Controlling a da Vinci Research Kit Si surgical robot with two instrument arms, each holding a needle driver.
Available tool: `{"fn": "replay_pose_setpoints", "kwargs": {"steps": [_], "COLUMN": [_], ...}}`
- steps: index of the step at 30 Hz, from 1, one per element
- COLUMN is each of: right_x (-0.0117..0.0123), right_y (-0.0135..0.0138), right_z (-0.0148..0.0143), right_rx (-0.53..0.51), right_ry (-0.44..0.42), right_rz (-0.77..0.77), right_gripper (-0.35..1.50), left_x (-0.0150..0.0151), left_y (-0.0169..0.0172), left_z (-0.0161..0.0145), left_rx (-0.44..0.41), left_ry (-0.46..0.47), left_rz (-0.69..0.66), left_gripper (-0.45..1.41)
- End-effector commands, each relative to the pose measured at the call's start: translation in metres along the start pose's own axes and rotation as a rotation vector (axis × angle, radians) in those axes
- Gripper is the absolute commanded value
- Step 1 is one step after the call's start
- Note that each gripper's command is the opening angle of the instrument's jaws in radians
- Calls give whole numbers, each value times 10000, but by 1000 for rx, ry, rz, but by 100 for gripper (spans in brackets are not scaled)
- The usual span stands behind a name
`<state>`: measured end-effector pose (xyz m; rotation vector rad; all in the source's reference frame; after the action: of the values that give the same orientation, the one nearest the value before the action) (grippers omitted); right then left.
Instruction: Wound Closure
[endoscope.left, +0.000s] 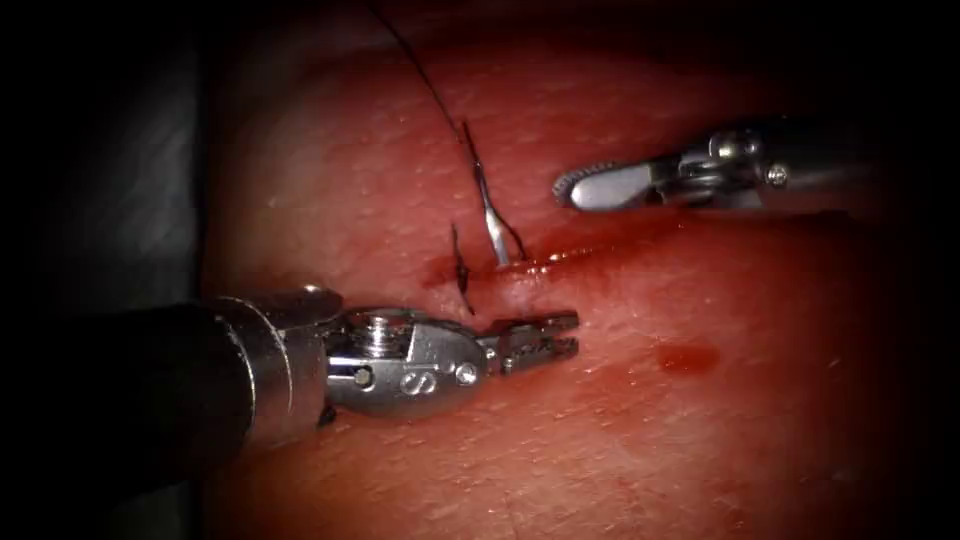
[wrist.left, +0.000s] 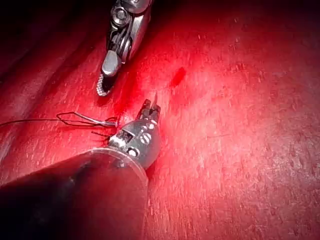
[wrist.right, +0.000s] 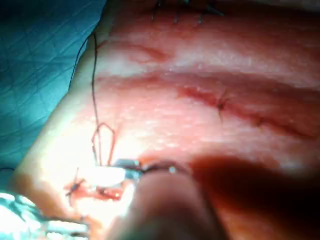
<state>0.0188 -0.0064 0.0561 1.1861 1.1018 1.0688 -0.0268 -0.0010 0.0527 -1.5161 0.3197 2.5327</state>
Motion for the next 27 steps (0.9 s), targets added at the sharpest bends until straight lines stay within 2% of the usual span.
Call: {"fn": "replay_pose_setpoints", "kwargs": {"steps": [1,6,8,10,11,12,13,15,17,24,27], "right_x": [-8,-12,-14,-20,-24,-30,-35,-41,-44,-49,-51], "right_y": [4,0,-3,-8,-11,-16,-20,-26,-30,-29,-29], "right_z": [7,2,0,1,3,6,7,8,6,-2,-1], "right_rx": [2,3,6,14,8,-5,-6,18,27,30,32], "right_ry": [-2,-3,-1,-20,-38,-73,-96,-124,-124,-147,-146], "right_rz": [-14,-132,-197,-325,-387,-470,-527,-625,-685,-785,-811], "right_gripper": [96,71,71,40,47,46,27,-30,-35,-35,-21], "left_x": [-3,2,4,6,7,8,9,11,14,24,28], "left_y": [5,5,4,3,2,2,1,0,-3,-21,-30], "left_z": [7,6,5,4,3,2,0,-4,-12,-43,-53], "left_rx": [-8,-33,-43,-73,-82,-93,-109,-136,-162,-201,-211], "left_ry": [7,60,82,110,121,128,138,155,172,256,275], "left_rz": [-23,-130,-178,-236,-271,-312,-358,-415,-467,-597,-641], "left_gripper": [-45,-45,-45,-45,-45,-45,-45,-45,-45,-45,-45]}}
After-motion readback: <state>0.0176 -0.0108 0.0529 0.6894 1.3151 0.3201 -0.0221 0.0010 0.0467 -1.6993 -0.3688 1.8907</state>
